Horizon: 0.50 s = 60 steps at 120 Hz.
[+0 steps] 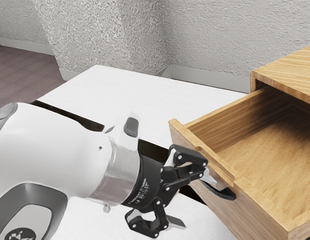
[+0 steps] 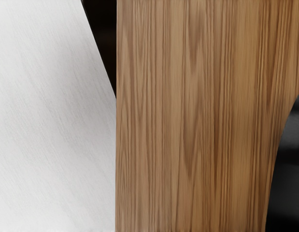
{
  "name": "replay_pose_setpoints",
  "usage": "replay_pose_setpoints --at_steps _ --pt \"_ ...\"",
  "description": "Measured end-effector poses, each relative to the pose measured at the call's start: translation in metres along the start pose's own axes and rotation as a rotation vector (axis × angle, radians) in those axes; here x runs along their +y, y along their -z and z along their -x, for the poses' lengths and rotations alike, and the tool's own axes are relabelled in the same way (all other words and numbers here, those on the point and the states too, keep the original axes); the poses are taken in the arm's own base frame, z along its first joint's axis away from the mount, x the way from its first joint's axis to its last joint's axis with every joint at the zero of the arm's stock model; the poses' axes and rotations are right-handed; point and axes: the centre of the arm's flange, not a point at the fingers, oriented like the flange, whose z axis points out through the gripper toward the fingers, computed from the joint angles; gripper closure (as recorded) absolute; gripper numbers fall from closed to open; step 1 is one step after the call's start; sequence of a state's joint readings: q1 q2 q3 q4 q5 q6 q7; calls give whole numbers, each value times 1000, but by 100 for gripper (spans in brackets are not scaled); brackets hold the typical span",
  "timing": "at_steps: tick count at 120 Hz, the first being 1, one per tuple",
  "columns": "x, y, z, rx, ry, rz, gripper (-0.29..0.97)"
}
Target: Pull the drawer handle with one arm to open the drawer
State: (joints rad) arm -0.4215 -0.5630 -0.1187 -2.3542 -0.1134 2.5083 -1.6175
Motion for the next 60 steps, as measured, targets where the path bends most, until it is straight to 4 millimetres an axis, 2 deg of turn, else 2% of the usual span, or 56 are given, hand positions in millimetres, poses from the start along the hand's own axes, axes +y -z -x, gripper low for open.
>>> replay_pose_setpoints --at_steps 37,44,52,60 --pt "-24 16 -4 8 5 14 0" --pt "-24 35 -2 9 2 48 0" --pt "-26 73 3 8 -4 101 0" --pt "-4 119 -1 0 5 112 0"
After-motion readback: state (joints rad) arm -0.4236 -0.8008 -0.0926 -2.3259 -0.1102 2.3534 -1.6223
